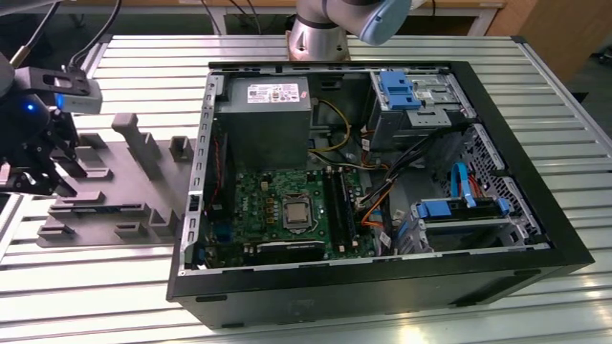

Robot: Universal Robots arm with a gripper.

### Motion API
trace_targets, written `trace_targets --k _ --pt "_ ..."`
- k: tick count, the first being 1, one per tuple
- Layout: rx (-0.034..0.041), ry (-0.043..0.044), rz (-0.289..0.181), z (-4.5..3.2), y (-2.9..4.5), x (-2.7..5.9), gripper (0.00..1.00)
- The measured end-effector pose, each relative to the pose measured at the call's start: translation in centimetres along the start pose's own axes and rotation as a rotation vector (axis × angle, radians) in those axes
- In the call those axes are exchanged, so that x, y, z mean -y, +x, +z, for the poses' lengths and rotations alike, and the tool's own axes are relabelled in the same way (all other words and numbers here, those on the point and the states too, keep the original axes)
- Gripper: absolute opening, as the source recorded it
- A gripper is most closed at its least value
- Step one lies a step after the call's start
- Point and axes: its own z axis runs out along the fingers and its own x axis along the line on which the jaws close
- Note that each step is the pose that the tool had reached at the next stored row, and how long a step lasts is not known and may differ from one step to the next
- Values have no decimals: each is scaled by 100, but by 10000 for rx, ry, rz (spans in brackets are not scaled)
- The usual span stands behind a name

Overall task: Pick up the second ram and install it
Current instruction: 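Pick up the second ram and move it above second insertion slot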

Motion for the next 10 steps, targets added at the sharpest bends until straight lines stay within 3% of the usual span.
trace_targets --k 10 --pt "-3 -2 -24 126 23 4 40"
